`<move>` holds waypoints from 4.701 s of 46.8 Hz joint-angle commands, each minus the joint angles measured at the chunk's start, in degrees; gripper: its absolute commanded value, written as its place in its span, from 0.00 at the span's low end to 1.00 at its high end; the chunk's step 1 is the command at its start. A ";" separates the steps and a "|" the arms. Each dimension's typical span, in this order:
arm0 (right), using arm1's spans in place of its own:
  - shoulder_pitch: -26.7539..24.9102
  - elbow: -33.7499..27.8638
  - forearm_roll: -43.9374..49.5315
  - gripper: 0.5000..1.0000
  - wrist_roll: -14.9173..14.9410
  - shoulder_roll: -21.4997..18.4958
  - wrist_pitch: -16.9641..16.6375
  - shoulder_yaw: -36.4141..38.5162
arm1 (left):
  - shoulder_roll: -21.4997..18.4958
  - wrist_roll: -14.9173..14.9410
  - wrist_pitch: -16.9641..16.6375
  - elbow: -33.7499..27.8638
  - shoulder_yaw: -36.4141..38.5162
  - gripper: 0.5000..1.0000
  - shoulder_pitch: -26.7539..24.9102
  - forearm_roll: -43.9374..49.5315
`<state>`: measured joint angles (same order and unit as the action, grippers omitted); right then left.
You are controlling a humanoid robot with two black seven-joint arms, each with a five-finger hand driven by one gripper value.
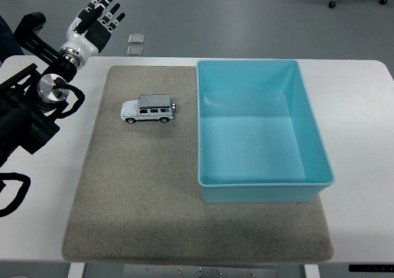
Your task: Left hand put the white car in the blue box
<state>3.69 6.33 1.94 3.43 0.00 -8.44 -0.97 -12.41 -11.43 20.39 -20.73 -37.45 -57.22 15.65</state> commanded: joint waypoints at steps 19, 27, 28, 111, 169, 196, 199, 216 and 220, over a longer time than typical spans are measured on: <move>0.00 0.00 0.00 0.87 0.00 0.00 0.00 0.00 | 0.01 0.00 -0.18 0.07 -0.35 1.00 0.00 0.26; 0.00 0.00 0.00 0.87 0.00 0.00 0.00 0.00 | 0.19 0.00 -0.53 0.16 -0.26 1.00 -0.26 0.08; 0.00 0.00 0.00 0.87 0.00 0.00 0.00 0.00 | 0.19 0.00 -0.79 0.07 -0.26 1.00 -0.35 0.08; 0.00 0.00 0.00 0.87 0.00 0.00 0.00 0.00 | -6.14 0.26 -2.55 -8.37 28.04 1.00 -10.81 -44.12; 0.00 0.00 0.00 0.87 0.00 0.00 0.00 0.00 | -10.62 0.97 14.61 -14.42 40.70 0.99 -21.44 -60.21; 0.00 0.00 0.00 0.87 0.00 0.00 0.00 0.00 | -12.72 1.06 14.61 -23.92 40.79 0.99 -21.62 -72.25; 0.00 0.00 0.00 0.87 0.00 0.00 0.00 0.00 | -13.87 1.14 14.61 -25.50 40.79 0.99 -21.45 -72.25; 0.00 0.00 0.00 0.87 0.00 0.00 0.00 0.00 | -15.45 1.14 14.61 -27.26 44.04 0.99 -21.36 -72.25; 0.00 0.00 0.00 0.87 0.00 0.00 0.00 0.00 | -15.19 1.14 14.61 -27.26 44.04 0.99 -21.18 -72.25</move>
<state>3.69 6.33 1.94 3.43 0.00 -8.43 -0.97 -27.78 -10.28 34.99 -47.96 6.57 -78.54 -56.60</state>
